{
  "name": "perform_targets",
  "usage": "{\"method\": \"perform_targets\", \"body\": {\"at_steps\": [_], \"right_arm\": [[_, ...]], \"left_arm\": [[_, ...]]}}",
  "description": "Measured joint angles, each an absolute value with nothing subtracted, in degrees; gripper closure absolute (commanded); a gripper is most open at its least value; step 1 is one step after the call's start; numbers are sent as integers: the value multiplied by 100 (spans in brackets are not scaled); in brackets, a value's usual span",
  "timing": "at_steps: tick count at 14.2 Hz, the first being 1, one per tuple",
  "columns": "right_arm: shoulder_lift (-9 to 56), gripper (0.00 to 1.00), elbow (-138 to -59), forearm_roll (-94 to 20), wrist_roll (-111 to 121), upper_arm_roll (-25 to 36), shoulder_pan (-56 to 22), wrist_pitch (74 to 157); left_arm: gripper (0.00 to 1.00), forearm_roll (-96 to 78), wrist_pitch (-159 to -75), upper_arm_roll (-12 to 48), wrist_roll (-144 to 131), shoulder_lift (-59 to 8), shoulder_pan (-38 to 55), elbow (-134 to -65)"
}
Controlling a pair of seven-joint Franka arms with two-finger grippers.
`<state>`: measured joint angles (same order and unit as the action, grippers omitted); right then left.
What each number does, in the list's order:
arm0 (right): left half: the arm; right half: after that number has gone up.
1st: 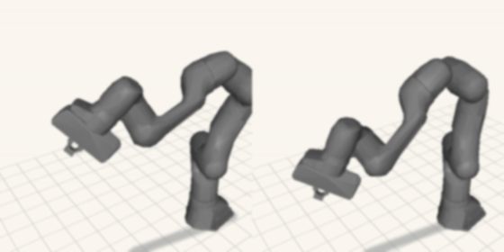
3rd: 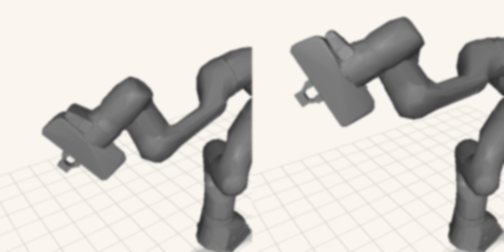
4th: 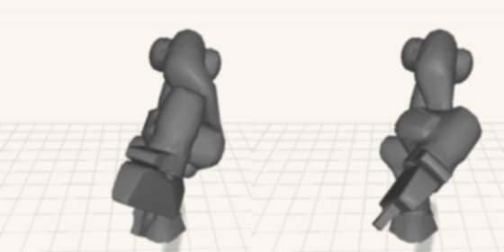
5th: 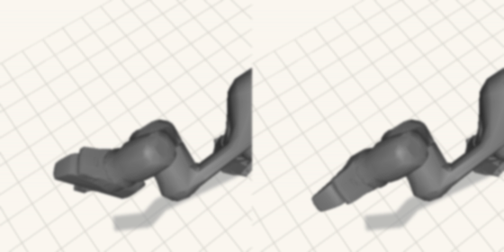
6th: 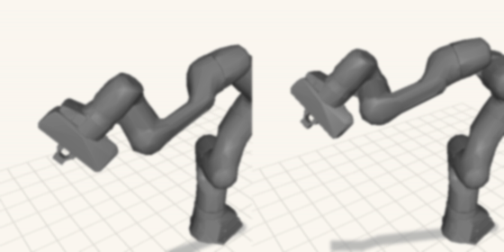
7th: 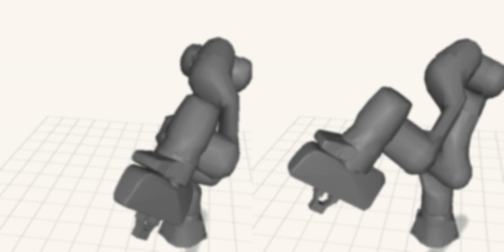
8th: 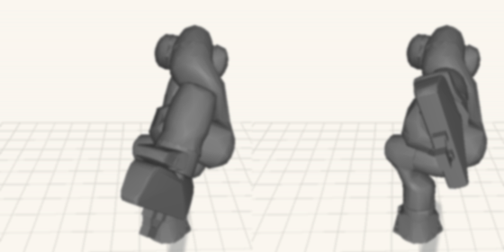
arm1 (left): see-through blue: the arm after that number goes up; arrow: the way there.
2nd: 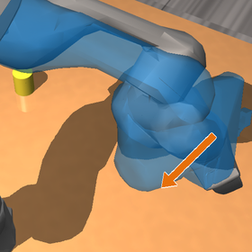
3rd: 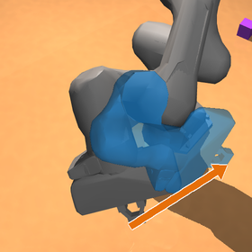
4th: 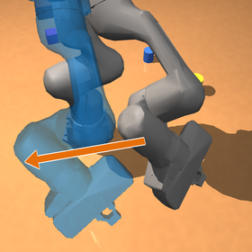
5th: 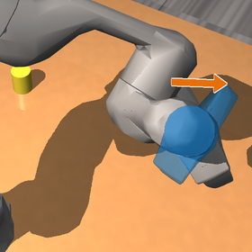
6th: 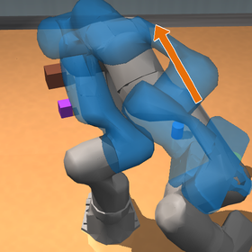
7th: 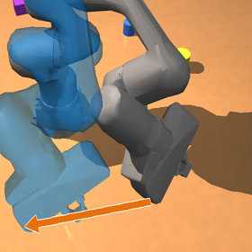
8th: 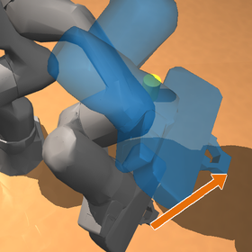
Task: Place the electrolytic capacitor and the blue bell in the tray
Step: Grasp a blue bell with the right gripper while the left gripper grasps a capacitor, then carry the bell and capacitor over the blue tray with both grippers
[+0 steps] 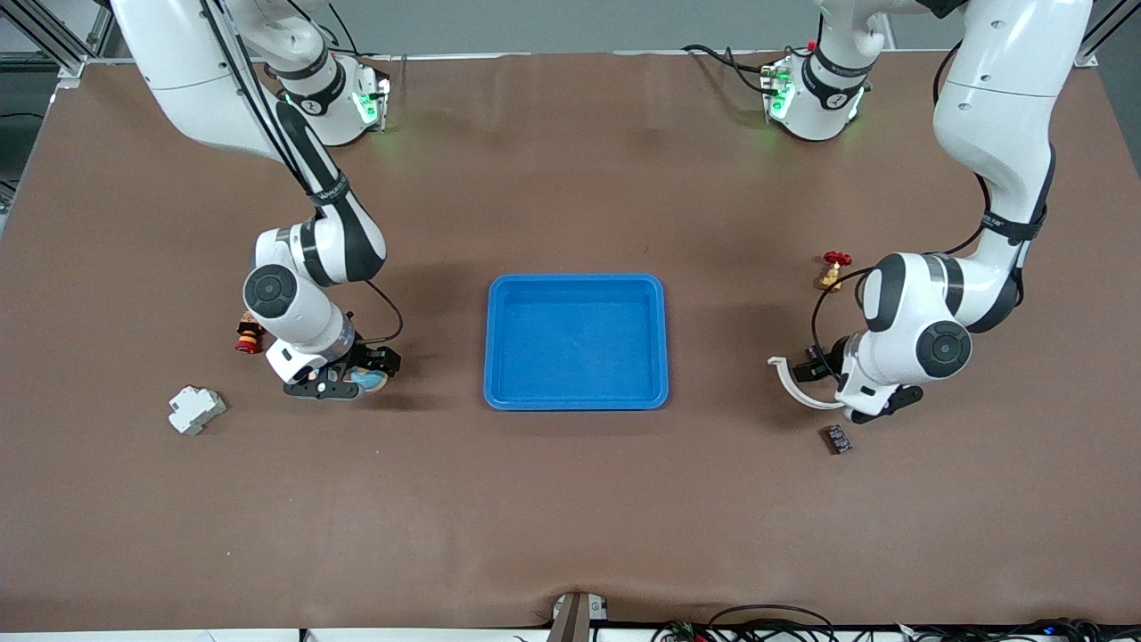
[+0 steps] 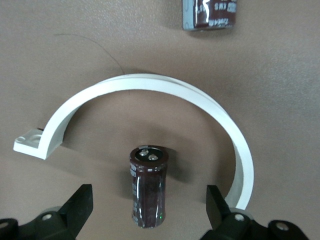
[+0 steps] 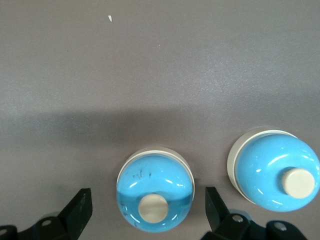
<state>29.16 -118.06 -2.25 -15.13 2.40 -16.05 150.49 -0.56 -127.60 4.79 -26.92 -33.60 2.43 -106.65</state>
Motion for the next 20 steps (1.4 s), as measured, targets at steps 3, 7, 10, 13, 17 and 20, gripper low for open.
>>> {"method": "perform_targets", "body": {"at_steps": [3, 7, 10, 13, 17, 20], "right_arm": [[2942, 0, -11821, -225, -1513, 240, -1605, 15121], [3003, 0, -11821, -225, -1513, 240, -1605, 15176], [3015, 70, -11821, -225, -1513, 241, -1604, 15193], [3015, 100, -11821, -225, -1513, 241, -1604, 15192], [2968, 100, -11763, -225, -1513, 245, -1601, 14984], [2706, 100, -11385, -224, -1326, 276, -1437, 13922]], "left_arm": [[38, -56, -12761, 479, -2693, -3382, 250, -10665], [82, -56, -12763, 479, -2695, -3384, 250, -10659], [99, -56, -12772, 479, -2800, -3384, 249, -10641], [100, -56, -12796, 480, -3005, -3383, 249, -10590], [100, -57, -12299, 494, -3120, -3230, 251, -10252], [100, -57, -10967, 653, -3879, -2955, 353, -9621]]}}
